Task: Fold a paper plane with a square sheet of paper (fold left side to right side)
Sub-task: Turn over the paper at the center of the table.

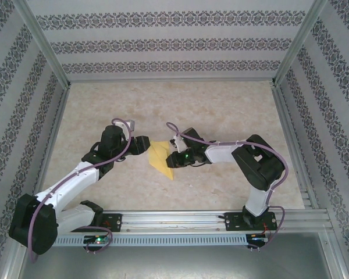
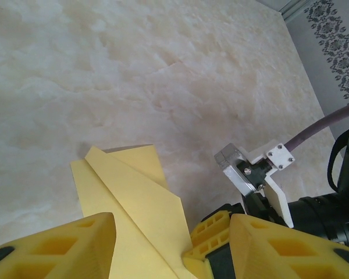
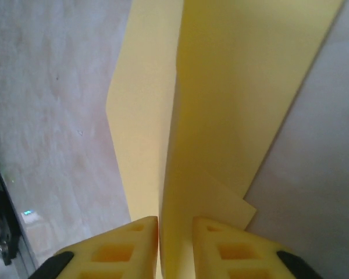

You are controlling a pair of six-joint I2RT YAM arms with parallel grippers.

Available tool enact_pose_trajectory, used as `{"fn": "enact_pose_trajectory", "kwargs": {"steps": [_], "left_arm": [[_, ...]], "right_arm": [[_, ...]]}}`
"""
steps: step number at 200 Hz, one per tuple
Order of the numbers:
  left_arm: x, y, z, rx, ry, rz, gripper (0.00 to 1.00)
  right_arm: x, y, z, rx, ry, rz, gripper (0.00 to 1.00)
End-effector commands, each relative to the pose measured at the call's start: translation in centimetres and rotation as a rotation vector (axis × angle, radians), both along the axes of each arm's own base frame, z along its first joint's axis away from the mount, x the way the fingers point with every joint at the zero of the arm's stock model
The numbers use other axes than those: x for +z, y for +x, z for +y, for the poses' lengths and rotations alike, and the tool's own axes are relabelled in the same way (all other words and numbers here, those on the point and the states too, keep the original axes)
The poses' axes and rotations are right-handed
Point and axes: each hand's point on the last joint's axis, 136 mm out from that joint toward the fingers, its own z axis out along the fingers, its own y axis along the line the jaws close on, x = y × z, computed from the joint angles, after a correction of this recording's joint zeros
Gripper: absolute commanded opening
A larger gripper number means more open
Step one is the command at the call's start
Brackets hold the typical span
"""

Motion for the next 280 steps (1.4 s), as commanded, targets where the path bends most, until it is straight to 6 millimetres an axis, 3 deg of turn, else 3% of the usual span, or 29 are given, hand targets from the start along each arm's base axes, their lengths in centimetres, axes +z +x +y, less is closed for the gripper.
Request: {"fn": "enact_pose_trajectory", "kwargs": {"steps": [1, 7, 39, 63, 120, 153, 195, 280], "left_arm": [[0.8, 0.1, 0.5, 0.008, 0.006, -0.029, 0.54], [1.0, 0.0, 0.6, 0.008, 0.0, -0.034, 0.55], [3.2, -0.3, 0.2, -0.008, -0.072, -0.095, 0.59], [6.3, -0.8, -0.3, -0.048, -0.182, -0.172, 0.64], [15.2, -3.8, -3.0, -0.319, -0.495, -0.357, 0.65], [17.2, -4.3, -4.3, -0.424, -0.6, -0.355, 0.58], [16.8, -4.8, -6.8, -0.517, -0.587, -0.335, 0.58], [15.2, -3.7, -8.0, -0.508, -0.562, -0.292, 0.57]], "right_arm": [[1.5, 0.2, 0.8, 0.023, 0.055, -0.037, 0.04], [2.0, 0.3, 0.7, 0.018, 0.061, -0.046, 0.0], [5.2, 0.6, -0.2, 0.007, 0.138, -0.095, 0.0], [8.5, 1.1, -1.1, -0.008, 0.217, -0.15, 0.0], [19.5, 1.2, -4.1, -0.031, 0.497, -0.364, 0.0], [24.2, -0.1, -4.7, 0.001, 0.605, -0.464, 0.0], [25.9, -1.1, -4.2, 0.033, 0.65, -0.479, 0.0], [25.9, -2.3, -1.8, 0.114, 0.669, -0.449, 0.0]]}}
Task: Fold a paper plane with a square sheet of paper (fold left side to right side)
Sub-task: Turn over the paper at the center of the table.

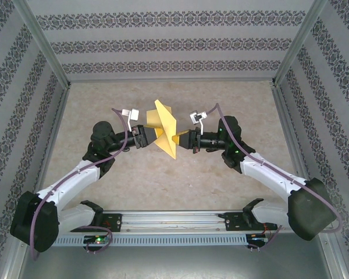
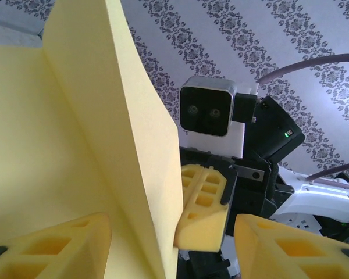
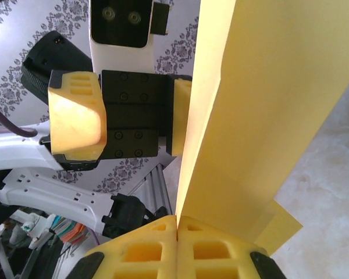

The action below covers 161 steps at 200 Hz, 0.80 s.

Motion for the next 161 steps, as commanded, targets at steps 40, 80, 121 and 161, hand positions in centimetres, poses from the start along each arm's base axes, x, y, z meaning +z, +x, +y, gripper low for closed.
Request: {"fn": "enact_pose_trajectory", "kwargs": {"steps": [40, 80, 121, 161], "left_arm": [[0.7, 0.5, -0.7, 0.002, 0.011, -0.054, 0.53], [0.2, 1.0, -0.6, 0.028, 0.021, -0.045, 0.44], [0.1, 1.3, -0.4, 0.051, 0.021, -0.041, 0.29], [0.2, 1.5, -0.3, 0.068, 0.009, -0.044, 0.13]], "right_arm": [[1.7, -0.7, 1.4, 0.063, 0.041, -0.052, 0.0], [1.3, -0.7, 1.9, 0.073, 0.039, -0.037, 0.0], [1.0, -0.3, 2.0, 0.063, 0.037, -0.025, 0.0], [1.0, 0.0, 1.8, 0.042, 0.036, -0.019, 0.06]]}}
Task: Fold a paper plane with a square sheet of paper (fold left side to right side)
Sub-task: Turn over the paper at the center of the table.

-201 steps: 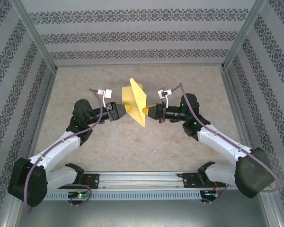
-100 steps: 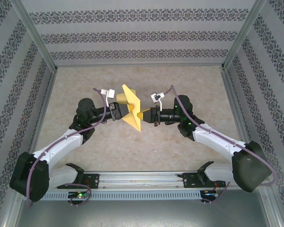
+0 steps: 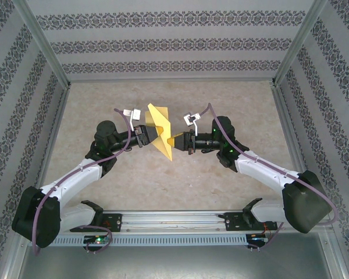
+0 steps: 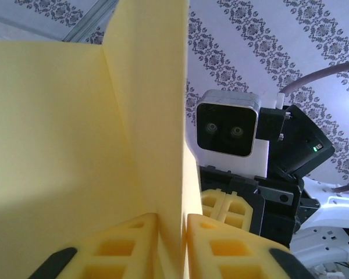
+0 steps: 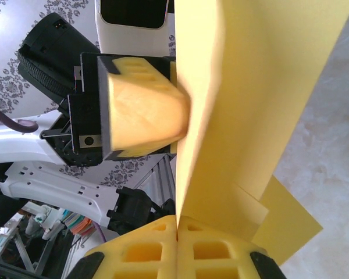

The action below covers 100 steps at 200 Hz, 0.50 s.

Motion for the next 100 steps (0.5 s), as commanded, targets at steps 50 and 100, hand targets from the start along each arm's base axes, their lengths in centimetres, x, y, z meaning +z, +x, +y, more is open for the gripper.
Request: {"fn": "enact_pose_trajectory", "kwargs": {"steps": [50, 100], "left_arm": [[2.3, 0.0, -0.2, 0.006, -0.053, -0.07, 0.06], [3.1, -0.2, -0.3, -0.001, -0.063, -0.092, 0.06]], "right_arm": [[2.8, 0.3, -1.1, -0.051, 0.054, -0.065, 0.28], [0.4, 1.2, -3.7, -0.165, 0.006, -0.009, 0.59]]}}
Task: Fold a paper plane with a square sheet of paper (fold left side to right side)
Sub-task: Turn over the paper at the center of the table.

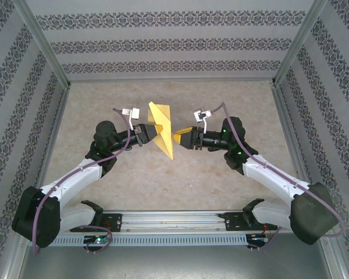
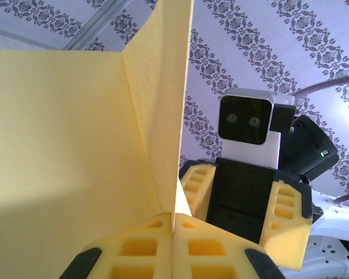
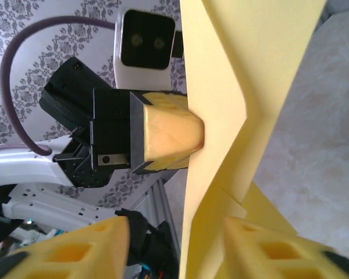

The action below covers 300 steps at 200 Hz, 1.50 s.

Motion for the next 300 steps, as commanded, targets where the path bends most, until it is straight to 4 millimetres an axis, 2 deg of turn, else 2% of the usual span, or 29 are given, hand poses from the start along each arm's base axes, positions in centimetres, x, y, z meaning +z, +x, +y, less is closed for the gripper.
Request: {"fn": "enact_pose_trajectory", "kwargs": {"steps": [1, 19, 43, 92, 153, 183, 225, 237, 269, 300], "left_arm": [[2.3, -0.4, -0.4, -0.015, -0.04, -0.073, 0.06], [2.2, -0.5, -0.5, -0.019, -0.04, -0.071, 0.06], [2.1, -0.5, -0.6, -0.022, -0.038, -0.069, 0.05], [2.0, -0.7, -1.2, -0.041, -0.043, -0.067, 0.06], [1.5, -0.7, -1.4, -0.044, -0.039, -0.058, 0.06], [1.3, -0.6, -1.4, -0.04, -0.036, -0.054, 0.11], [-0.3, -0.2, -1.1, -0.004, 0.014, -0.046, 0.14], [-1.0, 0.0, -0.8, 0.021, 0.044, -0.038, 0.22], [-2.1, 0.5, 0.8, 0.104, 0.105, -0.031, 0.33], [-2.8, 0.5, 3.8, 0.24, 0.203, -0.038, 0.45]], "right_arm": [[-2.0, 0.4, -0.9, -0.05, -0.032, 0.042, 0.6], [-2.7, 0.1, -0.7, -0.039, -0.033, 0.07, 0.7], [-2.6, -0.8, 0.6, 0.014, -0.028, 0.07, 0.77], [-2.0, -1.0, 2.8, 0.087, -0.008, 0.077, 0.76], [-1.0, -0.4, 3.0, 0.078, 0.01, 0.057, 0.52], [-0.8, -0.2, 2.7, 0.065, 0.013, 0.055, 0.35], [-0.8, -0.1, 2.3, 0.04, 0.003, 0.051, 0.16], [-1.0, -0.1, 2.1, 0.031, -0.005, 0.051, 0.11], [-2.4, 0.3, 1.7, -0.013, -0.07, 0.069, 0.0], [-4.9, 0.9, 0.6, -0.1, -0.215, 0.083, 0.0]]}}
